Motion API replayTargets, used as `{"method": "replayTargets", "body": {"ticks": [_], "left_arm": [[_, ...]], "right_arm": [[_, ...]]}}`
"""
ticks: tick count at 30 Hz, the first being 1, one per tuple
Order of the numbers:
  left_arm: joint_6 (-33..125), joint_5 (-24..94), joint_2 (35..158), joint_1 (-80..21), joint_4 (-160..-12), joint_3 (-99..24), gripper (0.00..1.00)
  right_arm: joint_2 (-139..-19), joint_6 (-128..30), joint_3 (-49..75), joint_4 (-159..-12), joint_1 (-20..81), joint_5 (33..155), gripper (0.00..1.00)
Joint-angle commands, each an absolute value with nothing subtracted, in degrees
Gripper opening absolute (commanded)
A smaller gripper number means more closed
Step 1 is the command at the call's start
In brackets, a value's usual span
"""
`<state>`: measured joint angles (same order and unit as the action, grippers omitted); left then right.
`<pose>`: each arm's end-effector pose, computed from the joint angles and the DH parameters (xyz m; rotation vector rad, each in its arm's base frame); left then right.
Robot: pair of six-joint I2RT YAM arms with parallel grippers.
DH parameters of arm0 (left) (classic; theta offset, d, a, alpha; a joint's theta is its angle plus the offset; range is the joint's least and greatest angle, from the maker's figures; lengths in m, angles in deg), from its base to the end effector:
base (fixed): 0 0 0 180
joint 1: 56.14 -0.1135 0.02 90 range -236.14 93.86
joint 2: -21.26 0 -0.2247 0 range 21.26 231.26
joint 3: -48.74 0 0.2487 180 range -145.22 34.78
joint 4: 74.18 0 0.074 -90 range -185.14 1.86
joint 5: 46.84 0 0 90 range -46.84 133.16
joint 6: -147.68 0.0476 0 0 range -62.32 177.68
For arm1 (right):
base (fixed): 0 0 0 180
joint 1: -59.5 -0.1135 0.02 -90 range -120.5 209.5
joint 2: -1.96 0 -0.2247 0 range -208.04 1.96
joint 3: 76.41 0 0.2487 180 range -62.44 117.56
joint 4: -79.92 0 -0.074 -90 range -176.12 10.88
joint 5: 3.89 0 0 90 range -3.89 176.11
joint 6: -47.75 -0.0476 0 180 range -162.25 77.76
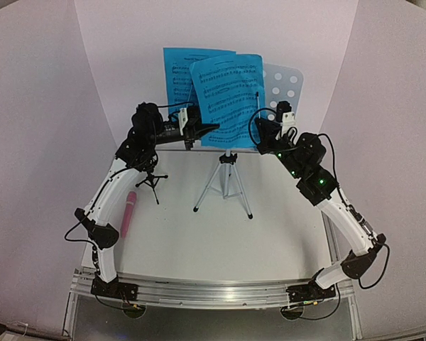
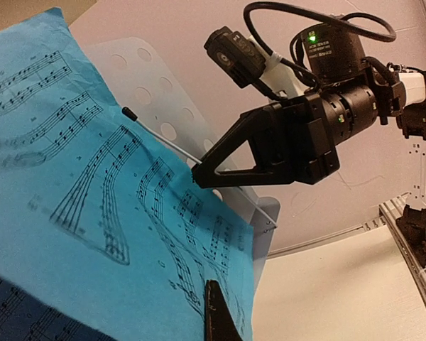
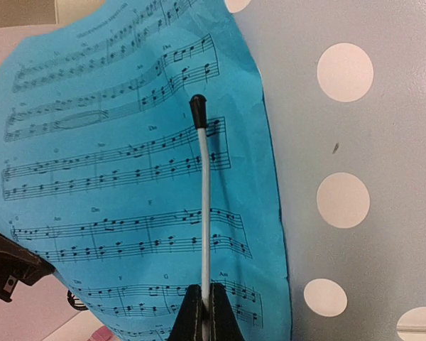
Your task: Set up the instrument practice props
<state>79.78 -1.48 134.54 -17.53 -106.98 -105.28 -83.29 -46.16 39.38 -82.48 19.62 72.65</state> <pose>0.2949 -0.2783 0.4971 1.2564 0.8599 -0.7866 0.2625 0.2049 0.4907 -0.2270 1.3487 0.4854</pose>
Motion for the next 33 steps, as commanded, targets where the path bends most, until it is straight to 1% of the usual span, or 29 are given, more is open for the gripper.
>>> {"method": "replayTargets", "body": {"ticks": [1,4,9,13,24,33], "left_arm": [[78.8,-1.2,137.2,-17.4,-103.4,-111.7,0.0],[77.9,-1.2,137.9,-17.4,-102.0,-112.6,0.0],[79.1,-0.6,136.8,-17.4,-101.3,-110.2,0.0],[80.3,-0.6,138.6,-17.4,-102.7,-113.3,0.0],[79.6,-3.8,141.0,-17.1,-102.0,-114.3,0.0],[79.8,-3.1,143.3,-16.6,-101.1,-116.1,0.0]], "right_arm": [[-81.5,-46.8,40.1,-88.9,19.2,74.8,0.0],[-81.1,-46.9,39.6,-89.0,19.2,74.7,0.0],[-80.6,-46.8,39.0,-90.4,19.2,74.8,0.0],[-80.5,-46.7,38.4,-90.7,19.2,75.3,0.0],[-80.0,-47.0,37.3,-91.2,19.2,75.2,0.0],[-79.7,-46.9,36.8,-91.3,19.2,75.3,0.0]]}}
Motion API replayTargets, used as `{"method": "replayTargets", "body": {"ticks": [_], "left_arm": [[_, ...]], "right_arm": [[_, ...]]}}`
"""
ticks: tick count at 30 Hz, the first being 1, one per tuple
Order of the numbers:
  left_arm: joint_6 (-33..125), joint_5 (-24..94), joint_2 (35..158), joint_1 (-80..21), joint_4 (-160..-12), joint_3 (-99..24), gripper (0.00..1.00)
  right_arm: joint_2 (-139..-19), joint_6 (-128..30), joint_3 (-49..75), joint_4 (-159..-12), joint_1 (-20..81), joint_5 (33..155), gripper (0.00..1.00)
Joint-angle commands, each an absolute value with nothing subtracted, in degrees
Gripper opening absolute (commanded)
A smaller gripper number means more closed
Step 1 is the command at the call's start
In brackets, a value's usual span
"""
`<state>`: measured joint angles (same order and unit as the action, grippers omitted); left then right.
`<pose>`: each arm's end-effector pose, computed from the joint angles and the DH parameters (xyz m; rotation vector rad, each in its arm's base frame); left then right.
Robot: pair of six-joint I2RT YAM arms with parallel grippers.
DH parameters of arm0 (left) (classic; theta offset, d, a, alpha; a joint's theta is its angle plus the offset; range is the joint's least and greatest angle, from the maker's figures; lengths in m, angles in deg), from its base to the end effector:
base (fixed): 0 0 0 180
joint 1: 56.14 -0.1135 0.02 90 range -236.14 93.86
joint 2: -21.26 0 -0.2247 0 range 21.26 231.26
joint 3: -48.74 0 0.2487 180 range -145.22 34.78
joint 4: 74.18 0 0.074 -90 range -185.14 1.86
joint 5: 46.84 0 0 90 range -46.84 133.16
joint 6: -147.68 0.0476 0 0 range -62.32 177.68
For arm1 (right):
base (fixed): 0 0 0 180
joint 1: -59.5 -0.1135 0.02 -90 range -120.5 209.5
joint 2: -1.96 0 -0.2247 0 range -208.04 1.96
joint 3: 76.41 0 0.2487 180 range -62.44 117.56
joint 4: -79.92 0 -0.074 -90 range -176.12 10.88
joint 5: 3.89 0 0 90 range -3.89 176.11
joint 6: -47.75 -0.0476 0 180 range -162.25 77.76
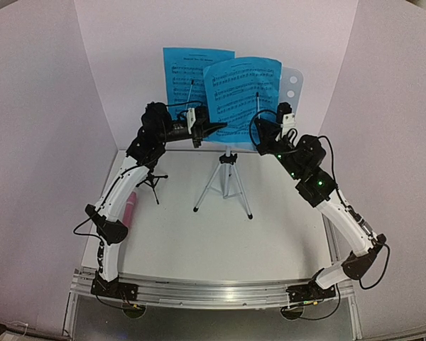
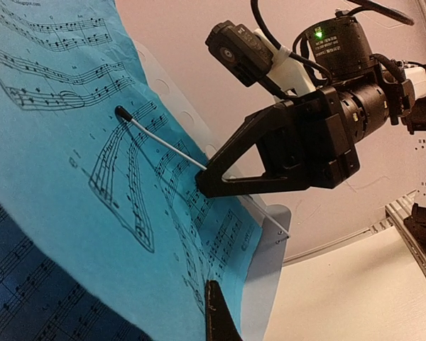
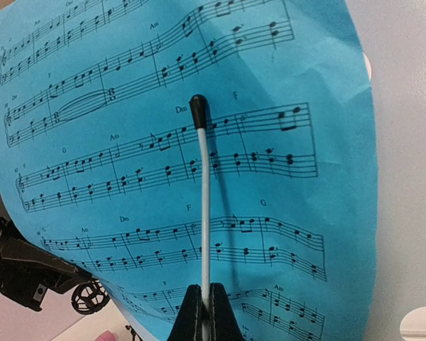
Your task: Set up the instrument practice props
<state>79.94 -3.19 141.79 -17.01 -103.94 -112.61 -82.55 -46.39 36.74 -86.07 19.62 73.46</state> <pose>0.3097 -0.2963 0.4901 1.2635 0.7845 -0.7938 0.2625 0.2057 0.4868 -0.2257 1.3200 0.5069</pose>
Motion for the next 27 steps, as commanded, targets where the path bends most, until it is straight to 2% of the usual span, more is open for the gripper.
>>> {"method": "replayTargets", "body": {"ticks": [1,10,17,21,27], "left_arm": [[79.7,-2.7,143.5,-16.6,-100.7,-116.4,0.0],[79.9,0.2,142.6,-16.6,-98.3,-114.9,0.02],[80.3,0.5,141.1,-16.6,-98.2,-113.4,0.15],[80.9,1.9,139.4,-16.6,-98.0,-112.4,0.31],[81.4,4.2,136.5,-16.7,-98.3,-110.9,0.46]], "right_arm": [[-79.6,-47.0,36.7,-91.3,19.2,75.3,0.0],[-78.4,-47.0,35.6,-91.6,19.2,75.3,0.0],[-78.7,-47.2,35.8,-91.7,19.2,75.1,0.0],[-78.5,-47.3,35.3,-91.8,19.2,74.4,0.0],[-78.8,-47.7,35.6,-91.9,19.2,74.0,0.0]]}}
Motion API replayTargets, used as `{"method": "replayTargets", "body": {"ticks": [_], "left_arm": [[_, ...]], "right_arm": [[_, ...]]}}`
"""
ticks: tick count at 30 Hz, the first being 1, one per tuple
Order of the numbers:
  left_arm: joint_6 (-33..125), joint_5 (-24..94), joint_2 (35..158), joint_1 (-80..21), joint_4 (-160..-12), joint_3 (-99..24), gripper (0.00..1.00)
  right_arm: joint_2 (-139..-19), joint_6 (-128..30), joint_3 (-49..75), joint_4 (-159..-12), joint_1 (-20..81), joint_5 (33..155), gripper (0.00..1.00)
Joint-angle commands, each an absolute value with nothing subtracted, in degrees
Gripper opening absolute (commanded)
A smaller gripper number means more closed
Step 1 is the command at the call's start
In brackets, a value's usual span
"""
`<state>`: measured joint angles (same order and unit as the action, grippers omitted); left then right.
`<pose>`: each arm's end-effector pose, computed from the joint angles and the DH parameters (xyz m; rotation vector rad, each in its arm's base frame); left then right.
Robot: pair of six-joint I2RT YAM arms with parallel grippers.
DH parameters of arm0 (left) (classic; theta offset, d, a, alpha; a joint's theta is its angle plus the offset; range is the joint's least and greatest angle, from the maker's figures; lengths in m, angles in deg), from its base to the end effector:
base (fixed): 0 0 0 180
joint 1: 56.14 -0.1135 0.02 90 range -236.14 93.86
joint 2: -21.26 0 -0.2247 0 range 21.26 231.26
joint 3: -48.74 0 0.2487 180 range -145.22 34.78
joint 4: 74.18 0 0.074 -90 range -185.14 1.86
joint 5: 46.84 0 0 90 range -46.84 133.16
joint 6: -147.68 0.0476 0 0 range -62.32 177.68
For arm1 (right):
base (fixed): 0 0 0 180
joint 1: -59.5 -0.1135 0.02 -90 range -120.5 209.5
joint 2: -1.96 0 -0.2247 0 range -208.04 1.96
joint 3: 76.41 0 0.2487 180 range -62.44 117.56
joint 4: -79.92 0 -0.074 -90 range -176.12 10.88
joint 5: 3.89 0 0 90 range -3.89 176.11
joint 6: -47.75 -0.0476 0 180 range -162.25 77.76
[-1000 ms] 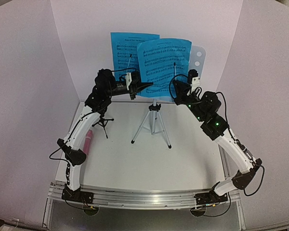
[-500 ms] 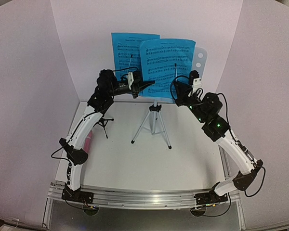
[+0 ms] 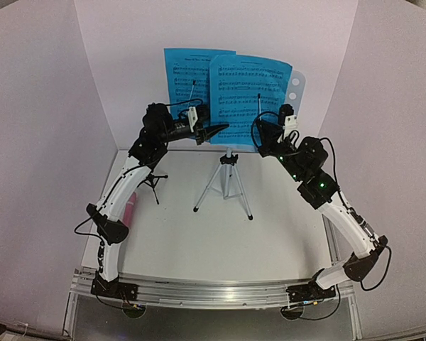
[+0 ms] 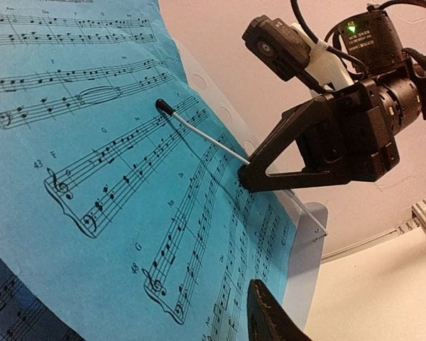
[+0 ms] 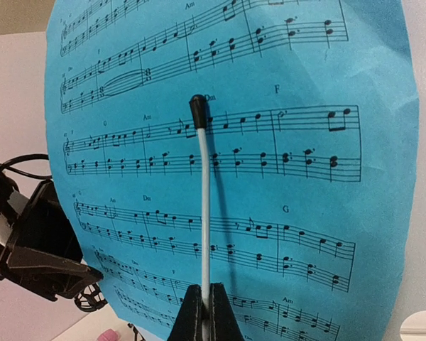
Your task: Set up the instrument practice props
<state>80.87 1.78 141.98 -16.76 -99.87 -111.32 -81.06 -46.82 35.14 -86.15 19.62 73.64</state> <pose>0.3153 -0.2995 0.4902 1.1988 0.7802 -0.7130 0.2581 0.2023 0.4857 -0.2237 1.3213 0.5152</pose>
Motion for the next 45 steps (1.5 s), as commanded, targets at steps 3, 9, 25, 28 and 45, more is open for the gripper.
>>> {"method": "replayTargets", "body": {"ticks": [3,9,25,28,45], "left_arm": [[81.4,5.0,135.3,-16.7,-99.8,-110.4,0.54],[79.1,6.3,133.8,-16.8,-100.9,-110.0,0.53],[74.8,8.7,135.5,-16.9,-99.9,-110.2,0.0],[74.0,7.9,137.4,-16.9,-98.6,-112.3,0.0],[70.1,3.3,142.7,-16.8,-95.1,-118.3,0.0]], "right_arm": [[-78.9,-48.1,35.6,-91.9,19.2,73.1,0.0],[-79.1,-48.1,35.8,-91.9,19.2,72.9,0.0],[-79.3,-48.1,36.2,-92.0,19.2,74.8,0.0],[-79.3,-48.0,36.4,-92.0,19.2,75.2,0.0],[-79.3,-47.9,36.5,-92.0,19.2,76.9,0.0]]}}
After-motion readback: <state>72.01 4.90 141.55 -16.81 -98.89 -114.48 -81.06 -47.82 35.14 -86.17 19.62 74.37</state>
